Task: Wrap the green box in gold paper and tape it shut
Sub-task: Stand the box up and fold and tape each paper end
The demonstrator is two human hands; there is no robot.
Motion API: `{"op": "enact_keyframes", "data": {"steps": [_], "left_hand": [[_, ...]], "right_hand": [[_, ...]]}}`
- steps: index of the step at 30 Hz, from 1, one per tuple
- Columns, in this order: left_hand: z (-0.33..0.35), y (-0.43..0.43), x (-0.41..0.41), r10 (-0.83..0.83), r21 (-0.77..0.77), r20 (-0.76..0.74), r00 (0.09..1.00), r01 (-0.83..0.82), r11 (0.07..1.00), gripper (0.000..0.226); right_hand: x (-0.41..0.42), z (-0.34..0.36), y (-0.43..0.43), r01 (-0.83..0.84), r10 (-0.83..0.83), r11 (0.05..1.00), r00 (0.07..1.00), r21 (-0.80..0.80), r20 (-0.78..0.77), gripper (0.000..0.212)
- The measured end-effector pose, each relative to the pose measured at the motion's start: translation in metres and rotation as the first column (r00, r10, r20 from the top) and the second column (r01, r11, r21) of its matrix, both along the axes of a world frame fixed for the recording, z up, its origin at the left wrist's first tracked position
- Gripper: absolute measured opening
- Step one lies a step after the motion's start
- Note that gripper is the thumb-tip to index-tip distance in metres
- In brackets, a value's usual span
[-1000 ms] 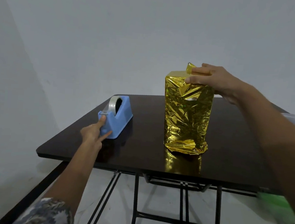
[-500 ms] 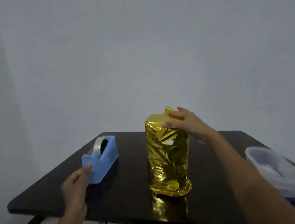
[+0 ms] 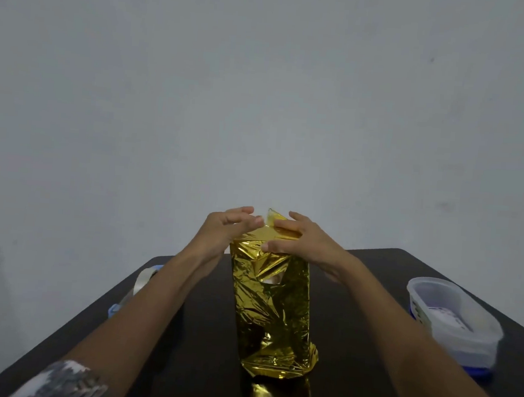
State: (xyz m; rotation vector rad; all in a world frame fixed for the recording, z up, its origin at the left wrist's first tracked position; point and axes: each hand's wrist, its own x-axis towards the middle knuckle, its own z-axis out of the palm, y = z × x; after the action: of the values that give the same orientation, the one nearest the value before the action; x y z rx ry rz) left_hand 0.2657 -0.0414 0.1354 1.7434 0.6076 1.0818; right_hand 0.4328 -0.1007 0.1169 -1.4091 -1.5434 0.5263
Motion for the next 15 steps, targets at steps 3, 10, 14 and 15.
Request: {"op": "enact_keyframes", "data": {"steps": [3,10,14,15], "left_hand": [[0.004,0.005,0.001,-0.031,-0.045,-0.022,0.999,0.030,0.999,0.027],[0.011,0.014,-0.002,-0.078,-0.120,-0.013,0.997,0.076,0.990,0.029],[0.006,0.013,0.002,-0.139,-0.139,-0.064,0.988,0.129,0.982,0.019],[0.004,0.014,0.004,-0.141,-0.144,-0.064,0.988,0.131,0.981,0.019]], "right_hand": [[-0.001,0.000,0.001,-0.003,0.003,1.000,1.000,-0.003,0.008,0.075],[0.000,0.000,0.002,-0.001,0.002,1.000,1.000,-0.011,0.003,0.075],[-0.001,0.000,0.002,-0.003,0.004,1.000,1.000,0.004,-0.015,0.074],[-0.001,0.000,0.002,-0.004,0.004,1.000,1.000,0.006,-0.020,0.075]]}}
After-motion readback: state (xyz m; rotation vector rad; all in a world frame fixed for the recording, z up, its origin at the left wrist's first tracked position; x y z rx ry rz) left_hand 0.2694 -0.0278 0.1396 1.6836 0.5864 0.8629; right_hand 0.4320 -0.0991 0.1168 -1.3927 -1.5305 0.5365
